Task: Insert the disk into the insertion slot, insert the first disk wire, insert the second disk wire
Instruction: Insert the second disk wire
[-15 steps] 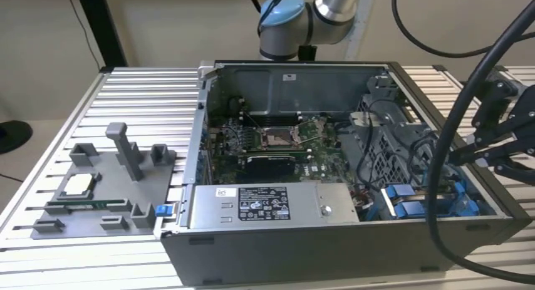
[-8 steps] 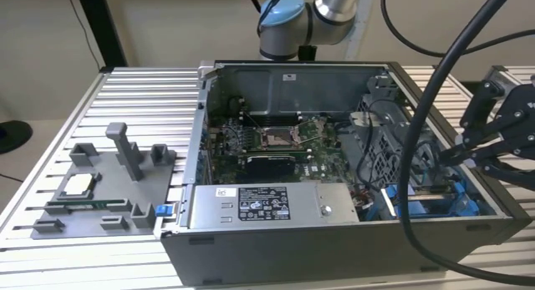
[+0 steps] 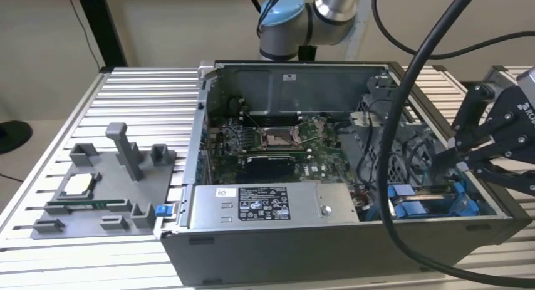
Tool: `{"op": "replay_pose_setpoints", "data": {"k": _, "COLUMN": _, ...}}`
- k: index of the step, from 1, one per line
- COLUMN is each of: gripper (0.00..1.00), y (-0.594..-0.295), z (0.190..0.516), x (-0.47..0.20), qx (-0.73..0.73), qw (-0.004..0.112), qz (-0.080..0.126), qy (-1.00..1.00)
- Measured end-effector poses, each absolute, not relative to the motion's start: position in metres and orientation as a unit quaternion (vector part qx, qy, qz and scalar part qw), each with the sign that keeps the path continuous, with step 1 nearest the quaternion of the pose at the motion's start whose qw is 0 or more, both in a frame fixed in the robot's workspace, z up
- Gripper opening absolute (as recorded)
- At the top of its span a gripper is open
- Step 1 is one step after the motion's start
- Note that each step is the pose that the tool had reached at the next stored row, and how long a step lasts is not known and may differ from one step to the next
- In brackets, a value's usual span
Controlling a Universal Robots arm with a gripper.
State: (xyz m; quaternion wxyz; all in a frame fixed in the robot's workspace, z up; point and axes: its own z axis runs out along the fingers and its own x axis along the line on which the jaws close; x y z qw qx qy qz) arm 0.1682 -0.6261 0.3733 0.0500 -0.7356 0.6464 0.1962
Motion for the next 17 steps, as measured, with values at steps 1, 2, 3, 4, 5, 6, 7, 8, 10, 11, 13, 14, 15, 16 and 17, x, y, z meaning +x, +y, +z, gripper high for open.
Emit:
{"op": "replay_pose_setpoints", "data": {"k": 1, "gripper": 0.00, "y": -0.625, "z": 0.373, "x": 0.168, "qx": -0.736, "qw": 0.044, "qz": 0.189, "qy": 0.648}}
{"op": "replay_pose_setpoints", "data": {"k": 2, "gripper": 0.00, "y": -0.623, "z": 0.373, "x": 0.167, "qx": -0.737, "qw": 0.039, "qz": 0.181, "qy": 0.650}}
{"op": "replay_pose_setpoints", "data": {"k": 3, "gripper": 0.00, "y": -0.622, "z": 0.373, "x": 0.166, "qx": -0.738, "qw": 0.034, "qz": 0.174, "qy": 0.651}}
{"op": "replay_pose_setpoints", "data": {"k": 4, "gripper": 0.00, "y": -0.620, "z": 0.373, "x": 0.166, "qx": -0.739, "qw": 0.029, "qz": 0.167, "qy": 0.653}}
{"op": "replay_pose_setpoints", "data": {"k": 5, "gripper": 0.00, "y": -0.618, "z": 0.373, "x": 0.165, "qx": -0.739, "qw": 0.024, "qz": 0.159, "qy": 0.654}}
{"op": "replay_pose_setpoints", "data": {"k": 6, "gripper": 0.00, "y": -0.616, "z": 0.372, "x": 0.164, "qx": -0.740, "qw": 0.020, "qz": 0.152, "qy": 0.655}}
{"op": "replay_pose_setpoints", "data": {"k": 7, "gripper": 0.00, "y": -0.614, "z": 0.372, "x": 0.164, "qx": -0.740, "qw": 0.015, "qz": 0.144, "qy": 0.656}}
{"op": "replay_pose_setpoints", "data": {"k": 8, "gripper": 0.00, "y": -0.612, "z": 0.372, "x": 0.163, "qx": -0.741, "qw": 0.010, "qz": 0.137, "qy": 0.658}}
{"op": "replay_pose_setpoints", "data": {"k": 10, "gripper": 0.00, "y": -0.608, "z": 0.372, "x": 0.162, "qx": -0.741, "qw": 0.000, "qz": 0.122, "qy": 0.660}}
{"op": "replay_pose_setpoints", "data": {"k": 11, "gripper": 0.00, "y": -0.606, "z": 0.372, "x": 0.161, "qx": -0.742, "qw": -0.004, "qz": 0.115, "qy": 0.661}}
{"op": "replay_pose_setpoints", "data": {"k": 13, "gripper": 0.00, "y": -0.603, "z": 0.371, "x": 0.159, "qx": -0.742, "qw": -0.009, "qz": 0.102, "qy": 0.662}}
{"op": "replay_pose_setpoints", "data": {"k": 14, "gripper": 0.00, "y": -0.601, "z": 0.371, "x": 0.158, "qx": -0.743, "qw": -0.010, "qz": 0.096, "qy": 0.663}}
{"op": "replay_pose_setpoints", "data": {"k": 15, "gripper": 0.00, "y": -0.599, "z": 0.371, "x": 0.157, "qx": -0.743, "qw": -0.011, "qz": 0.090, "qy": 0.663}}
{"op": "replay_pose_setpoints", "data": {"k": 16, "gripper": 0.00, "y": -0.597, "z": 0.370, "x": 0.156, "qx": -0.743, "qw": -0.010, "qz": 0.083, "qy": 0.664}}
{"op": "replay_pose_setpoints", "data": {"k": 17, "gripper": 0.00, "y": -0.595, "z": 0.370, "x": 0.155, "qx": -0.744, "qw": -0.008, "qz": 0.078, "qy": 0.664}}
